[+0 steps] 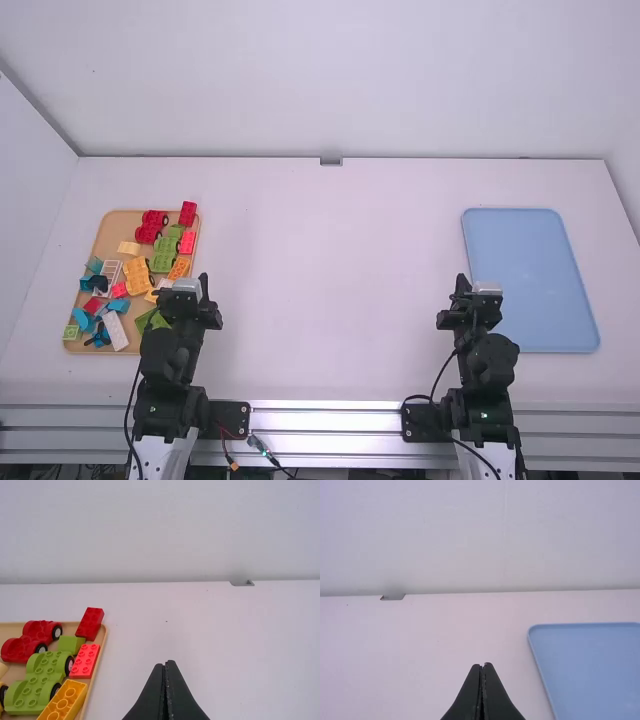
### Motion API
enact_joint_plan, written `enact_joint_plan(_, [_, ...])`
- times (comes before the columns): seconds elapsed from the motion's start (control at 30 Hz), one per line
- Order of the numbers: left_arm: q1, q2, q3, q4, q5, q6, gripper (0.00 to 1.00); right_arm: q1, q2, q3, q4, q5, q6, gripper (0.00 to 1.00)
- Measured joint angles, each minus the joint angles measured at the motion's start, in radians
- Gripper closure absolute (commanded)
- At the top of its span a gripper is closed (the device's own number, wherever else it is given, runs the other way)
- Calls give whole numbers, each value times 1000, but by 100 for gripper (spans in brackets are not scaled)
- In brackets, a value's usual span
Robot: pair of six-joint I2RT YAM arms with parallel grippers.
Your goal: Assemble lego blocks to make yellow taxi
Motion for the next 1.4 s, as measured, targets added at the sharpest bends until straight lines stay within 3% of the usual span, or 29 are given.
enact_joint_plan(0.57, [0,88,37,-33,-8,-1,89,0,79,10,13,-4,0,89])
enact_joint_plan(0.9, [-5,266,178,-62,-55,-5,73,0,282,152,31,-6,0,73])
enact_joint_plan(1.4, [-11,613,423,-108,-148,-27,45,13,719,394,125,-15,32,44])
